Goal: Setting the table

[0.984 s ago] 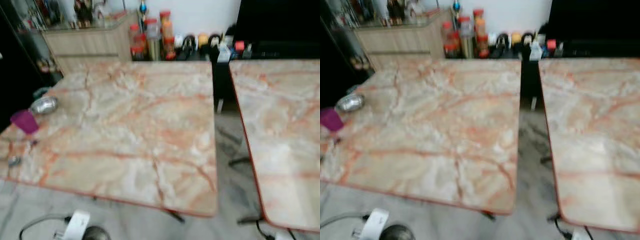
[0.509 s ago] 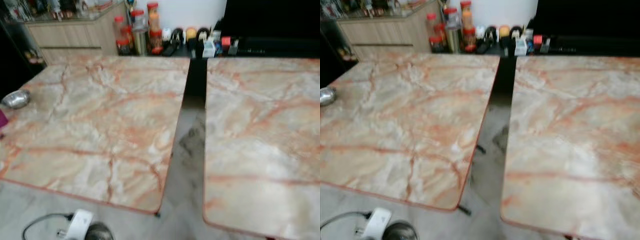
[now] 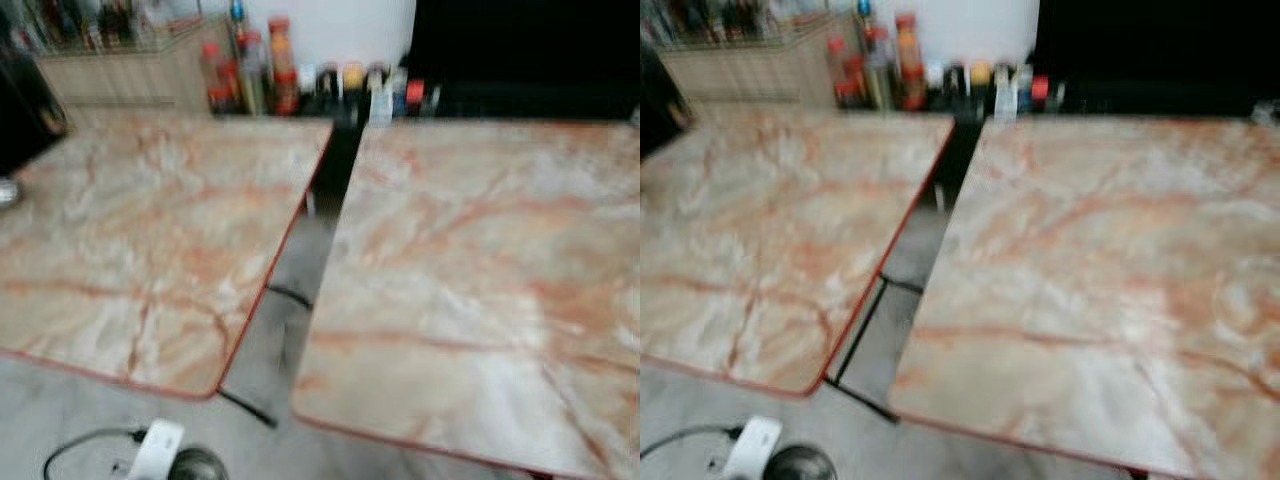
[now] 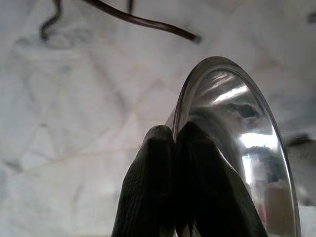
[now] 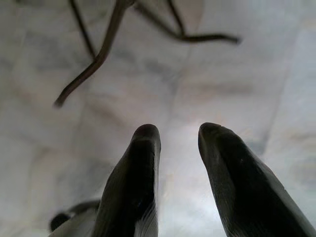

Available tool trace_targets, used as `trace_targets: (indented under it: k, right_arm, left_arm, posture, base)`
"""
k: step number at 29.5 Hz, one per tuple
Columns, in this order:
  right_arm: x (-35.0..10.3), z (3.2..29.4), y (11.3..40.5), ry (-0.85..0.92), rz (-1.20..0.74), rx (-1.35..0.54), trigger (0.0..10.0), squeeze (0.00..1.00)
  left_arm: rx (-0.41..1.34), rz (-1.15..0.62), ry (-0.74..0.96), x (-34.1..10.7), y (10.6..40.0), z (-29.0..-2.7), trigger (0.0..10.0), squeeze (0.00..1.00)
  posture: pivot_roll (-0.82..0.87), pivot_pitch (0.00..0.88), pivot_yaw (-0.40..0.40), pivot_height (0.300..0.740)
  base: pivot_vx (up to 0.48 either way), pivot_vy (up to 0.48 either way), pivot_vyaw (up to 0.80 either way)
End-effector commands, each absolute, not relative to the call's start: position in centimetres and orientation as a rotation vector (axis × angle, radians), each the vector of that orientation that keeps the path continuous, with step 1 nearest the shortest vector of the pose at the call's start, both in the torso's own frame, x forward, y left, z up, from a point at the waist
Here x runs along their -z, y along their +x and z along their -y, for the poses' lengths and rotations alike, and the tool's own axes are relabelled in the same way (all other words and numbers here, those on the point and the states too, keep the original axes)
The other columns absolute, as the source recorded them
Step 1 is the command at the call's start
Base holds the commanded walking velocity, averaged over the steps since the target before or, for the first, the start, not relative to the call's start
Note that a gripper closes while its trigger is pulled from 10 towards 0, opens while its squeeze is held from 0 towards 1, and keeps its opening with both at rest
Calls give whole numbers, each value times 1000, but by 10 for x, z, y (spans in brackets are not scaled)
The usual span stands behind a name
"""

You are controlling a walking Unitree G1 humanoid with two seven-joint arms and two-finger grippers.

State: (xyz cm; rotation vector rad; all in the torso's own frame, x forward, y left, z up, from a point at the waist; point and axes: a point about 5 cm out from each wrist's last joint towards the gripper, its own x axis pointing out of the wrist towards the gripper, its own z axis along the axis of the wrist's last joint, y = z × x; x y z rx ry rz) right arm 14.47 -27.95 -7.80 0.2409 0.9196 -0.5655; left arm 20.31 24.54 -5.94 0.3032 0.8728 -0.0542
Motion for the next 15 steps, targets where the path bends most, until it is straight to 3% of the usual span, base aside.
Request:
trace_targets:
  k: [1,15]
  right_arm:
    - [82,271,142,264,-934,555,10000,0]
    - [82,271,142,273,-928,562,10000,0]
  left_arm:
    - [35,-894,320,59,197,-257,10000,0]
    - [49,-890,312,60,199,-250,10000,0]
  posture:
    - [5,67,68,740]
    - [1,62,67,740]
  base:
    - [0,-277,0]
    - [0,-356,0]
